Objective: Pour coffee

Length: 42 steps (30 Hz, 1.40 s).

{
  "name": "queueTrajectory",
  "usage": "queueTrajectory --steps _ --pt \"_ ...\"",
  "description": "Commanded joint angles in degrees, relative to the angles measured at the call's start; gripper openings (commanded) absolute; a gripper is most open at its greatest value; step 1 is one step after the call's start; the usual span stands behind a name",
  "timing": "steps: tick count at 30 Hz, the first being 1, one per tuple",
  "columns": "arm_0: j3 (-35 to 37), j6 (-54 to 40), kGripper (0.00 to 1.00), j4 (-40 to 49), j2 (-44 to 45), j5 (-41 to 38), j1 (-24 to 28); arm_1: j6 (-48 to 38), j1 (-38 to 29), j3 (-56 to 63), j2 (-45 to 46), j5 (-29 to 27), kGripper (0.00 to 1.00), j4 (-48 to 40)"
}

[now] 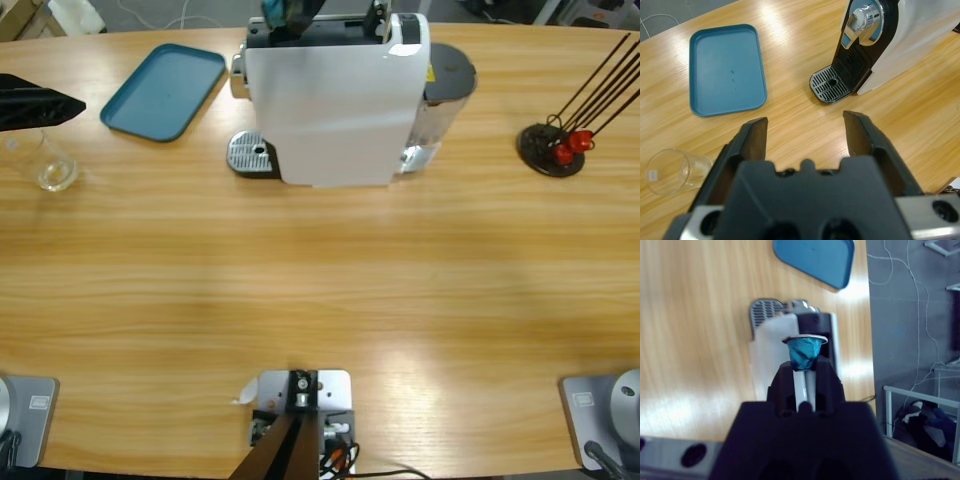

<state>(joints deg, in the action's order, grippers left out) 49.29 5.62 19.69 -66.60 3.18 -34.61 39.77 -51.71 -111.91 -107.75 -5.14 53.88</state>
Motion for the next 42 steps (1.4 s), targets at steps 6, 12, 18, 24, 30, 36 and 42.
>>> queueTrajectory --steps 6,12,18,24,30,36,42 --pt "-2.2 -1.0 0.644 0.1 -0.9 -0.8 -0.3 1.4 1.6 -3.1 -6.4 3.0 0.000 0.3" --pt "-2.2 -1.0 0.642 0.1 -0.9 -0.8 -0.3 1.4 1.6 -3.7 -7.6 3.1 0.000 0.5" --pt "-2.2 -1.0 0.645 0.1 -0.8 -0.7 -0.3 1.4 1.7 -4.5 -8.8 3.0 0.000 0.6" --pt "-2.1 -1.0 0.643 0.0 -0.7 -0.7 -0.3 1.7 3.0 -4.4 -9.0 3.0 0.000 1.0" --pt "-2.1 -1.1 0.645 0.1 -0.4 -0.7 -0.3 1.9 3.8 -3.0 -8.1 3.0 0.000 1.0" --pt "-2.2 -1.1 0.642 0.2 -0.1 -0.7 -0.3 1.9 3.9 -2.3 -7.5 3.0 0.000 1.0" --pt "-2.2 -1.1 0.642 0.3 0.1 -0.7 -0.3 1.9 3.9 -1.1 -7.3 3.2 0.000 0.9"
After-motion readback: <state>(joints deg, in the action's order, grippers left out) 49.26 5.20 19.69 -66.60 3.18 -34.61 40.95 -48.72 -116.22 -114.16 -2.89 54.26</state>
